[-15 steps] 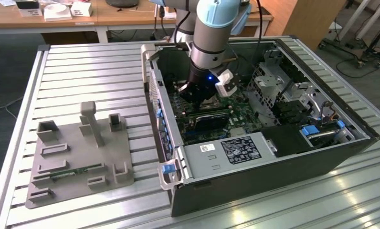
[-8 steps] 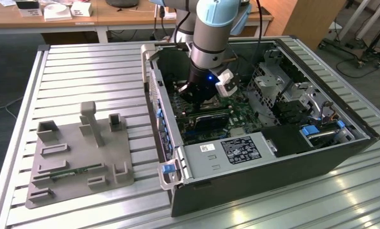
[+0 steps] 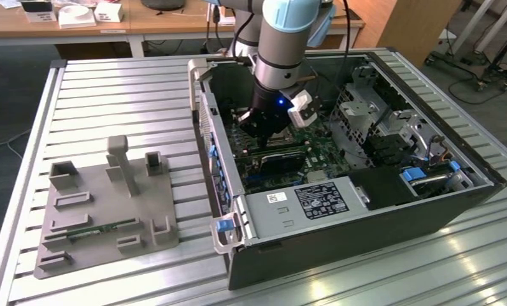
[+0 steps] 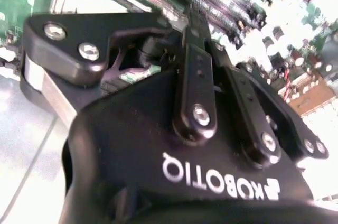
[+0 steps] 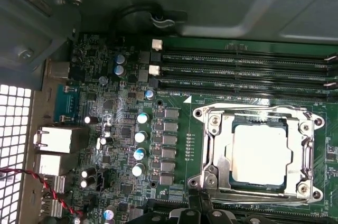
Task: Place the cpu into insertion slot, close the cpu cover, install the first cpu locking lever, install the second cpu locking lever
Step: 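Install the second cpu locking lever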
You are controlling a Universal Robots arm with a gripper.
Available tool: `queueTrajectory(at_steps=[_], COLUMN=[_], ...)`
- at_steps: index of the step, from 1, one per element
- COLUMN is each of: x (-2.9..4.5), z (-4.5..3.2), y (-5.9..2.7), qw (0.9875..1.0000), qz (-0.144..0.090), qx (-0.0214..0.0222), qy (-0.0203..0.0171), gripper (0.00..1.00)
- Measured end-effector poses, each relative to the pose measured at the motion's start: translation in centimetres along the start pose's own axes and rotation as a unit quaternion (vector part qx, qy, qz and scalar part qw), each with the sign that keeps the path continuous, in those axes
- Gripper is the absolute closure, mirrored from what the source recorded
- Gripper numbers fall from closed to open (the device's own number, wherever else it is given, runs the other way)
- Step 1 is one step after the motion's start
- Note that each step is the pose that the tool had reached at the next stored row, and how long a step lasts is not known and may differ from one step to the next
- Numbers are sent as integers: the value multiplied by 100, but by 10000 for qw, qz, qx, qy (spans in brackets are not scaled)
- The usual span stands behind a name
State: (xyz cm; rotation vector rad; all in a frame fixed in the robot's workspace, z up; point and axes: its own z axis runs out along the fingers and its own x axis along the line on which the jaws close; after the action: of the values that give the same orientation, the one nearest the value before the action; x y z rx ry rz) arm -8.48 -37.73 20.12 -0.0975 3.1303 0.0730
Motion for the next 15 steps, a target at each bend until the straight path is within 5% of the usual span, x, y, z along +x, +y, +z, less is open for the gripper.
queueTrajectory(at_steps=[4,10,15], x=[1,0,0], z=[1,18,34], y=[3,6,6], qw=[10000,9997,9994], qz=[1,2,2], qx=[-48,-249,-348], qy=[-2,-15,-22], gripper=[89,89,89])
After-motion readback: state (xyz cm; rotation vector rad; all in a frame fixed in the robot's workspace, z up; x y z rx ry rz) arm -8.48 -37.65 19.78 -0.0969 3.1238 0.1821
